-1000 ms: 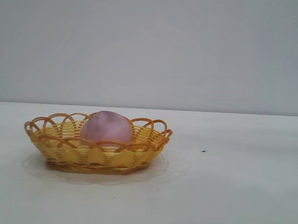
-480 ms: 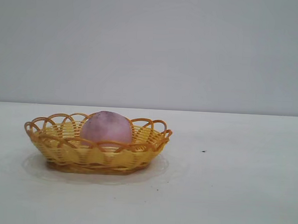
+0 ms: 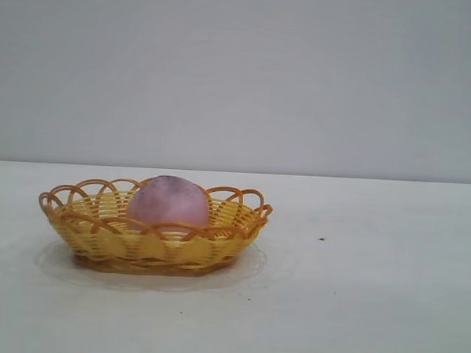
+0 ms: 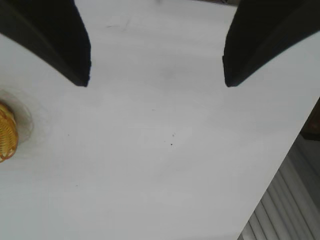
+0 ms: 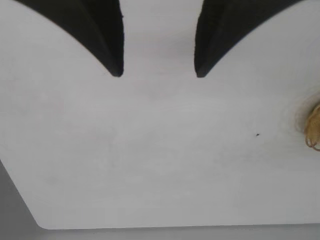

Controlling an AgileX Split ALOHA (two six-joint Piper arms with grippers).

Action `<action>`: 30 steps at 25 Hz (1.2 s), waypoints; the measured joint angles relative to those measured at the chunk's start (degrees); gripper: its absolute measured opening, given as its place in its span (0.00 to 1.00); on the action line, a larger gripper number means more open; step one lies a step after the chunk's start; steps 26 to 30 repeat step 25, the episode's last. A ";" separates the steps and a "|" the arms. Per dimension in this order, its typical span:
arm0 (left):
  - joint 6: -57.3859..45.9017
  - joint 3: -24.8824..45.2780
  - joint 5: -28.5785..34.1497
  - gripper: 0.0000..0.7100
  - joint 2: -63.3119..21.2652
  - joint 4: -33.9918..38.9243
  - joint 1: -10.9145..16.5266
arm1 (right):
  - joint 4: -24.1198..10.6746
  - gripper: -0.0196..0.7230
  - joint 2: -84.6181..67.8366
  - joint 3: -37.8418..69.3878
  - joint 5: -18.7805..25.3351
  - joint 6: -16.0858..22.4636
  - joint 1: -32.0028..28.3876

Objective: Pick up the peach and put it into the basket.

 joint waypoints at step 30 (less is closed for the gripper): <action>0.00 0.00 0.00 0.68 0.00 0.00 0.00 | 0.00 0.46 0.00 0.00 0.00 -0.12 -1.09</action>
